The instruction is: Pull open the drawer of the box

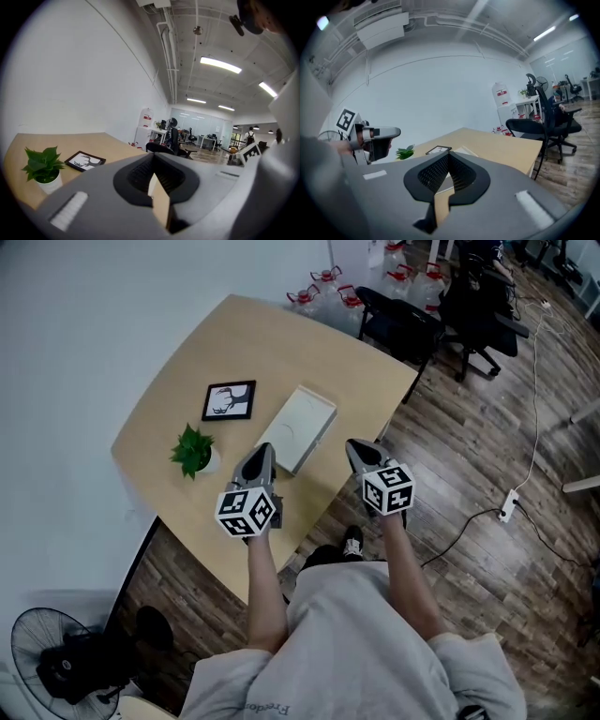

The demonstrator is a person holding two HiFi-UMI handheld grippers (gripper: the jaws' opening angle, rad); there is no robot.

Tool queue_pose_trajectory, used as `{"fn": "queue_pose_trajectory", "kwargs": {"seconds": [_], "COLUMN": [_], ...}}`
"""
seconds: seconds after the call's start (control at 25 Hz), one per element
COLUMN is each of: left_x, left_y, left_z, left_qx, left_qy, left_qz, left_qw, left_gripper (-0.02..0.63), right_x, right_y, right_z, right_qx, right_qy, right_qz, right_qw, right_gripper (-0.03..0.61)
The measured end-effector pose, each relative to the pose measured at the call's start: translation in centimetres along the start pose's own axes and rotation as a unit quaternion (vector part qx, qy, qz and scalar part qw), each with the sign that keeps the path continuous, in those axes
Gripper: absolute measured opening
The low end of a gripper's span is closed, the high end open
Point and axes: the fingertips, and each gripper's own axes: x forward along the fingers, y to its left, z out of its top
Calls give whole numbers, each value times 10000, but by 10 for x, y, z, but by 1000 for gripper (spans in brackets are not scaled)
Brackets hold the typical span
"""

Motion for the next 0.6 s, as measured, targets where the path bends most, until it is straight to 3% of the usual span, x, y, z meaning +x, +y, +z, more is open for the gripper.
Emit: {"fn": "queue_pose_trajectory", "kwargs": {"seconds": [0.16,0.4,0.6], "left_x": [11,22,37], "left_y": [-3,11,17], "left_z": [-17,-35,-53], "left_qx": [63,48,161], "left_qy": [232,533,864], "left_qz": [-73,-94,-164], "left_qw": [9997,9985,9960], "left_gripper": [54,52,52], "right_x": [3,16,30], "right_y": [-6,-13,-23], "right_z": [-4,-23,-21], "right_qx": [147,-114,-86], "right_qy": [98,522,503], "right_qz": [171,232,218], "right_qw": [9997,9983,9985], "right_gripper": [2,2,2]}}
